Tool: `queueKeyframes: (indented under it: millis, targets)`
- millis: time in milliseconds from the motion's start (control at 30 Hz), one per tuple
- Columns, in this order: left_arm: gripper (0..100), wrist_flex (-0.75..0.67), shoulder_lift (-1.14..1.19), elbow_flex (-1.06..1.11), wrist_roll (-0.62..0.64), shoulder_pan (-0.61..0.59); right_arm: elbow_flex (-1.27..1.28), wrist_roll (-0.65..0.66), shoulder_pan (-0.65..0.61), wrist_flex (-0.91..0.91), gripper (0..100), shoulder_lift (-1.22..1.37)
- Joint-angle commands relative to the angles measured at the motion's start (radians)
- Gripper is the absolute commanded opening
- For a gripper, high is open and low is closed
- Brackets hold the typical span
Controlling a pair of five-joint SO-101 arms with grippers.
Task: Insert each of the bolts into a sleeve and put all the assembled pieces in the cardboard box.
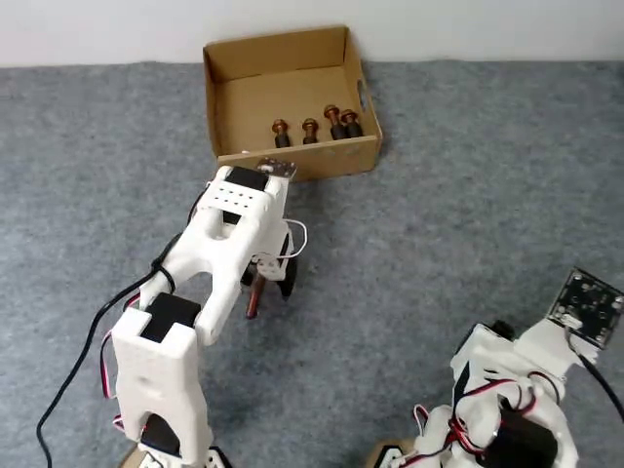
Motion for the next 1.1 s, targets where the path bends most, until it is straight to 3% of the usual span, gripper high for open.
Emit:
queueKeyframes:
  millis: [0, 267, 433, 667, 867, 1067]
  targets:
    - [22, -0.074, -0.058, -0.008, -0.003, -0.009, -0.005, -0.006, -0.01, -0.019, 0.8, -0.001]
    - [22, -0.147, 0.018, -0.01, 0.0, -0.009, -0.005, -0.006, -0.01, -0.019, 0.8, 0.001]
    - [13, -0.147, 0.13, -0.094, -0.002, -0.048, -0.005, -0.006, -0.01, -0.019, 0.8, 0.002]
    - [0, -0.006, 0.296, -0.265, -0.002, -0.066, -0.005, -0.006, -0.012, -0.019, 0.8, 0.002]
    - [0, 0.127, 0.342, -0.38, 0.081, -0.04, -0.005, -0.006, -0.012, -0.019, 0.8, -0.002]
    - [0, 0.247, 0.204, -0.449, 0.092, 0.005, -0.005, 0.048, -0.013, -0.018, 0.8, -0.004]
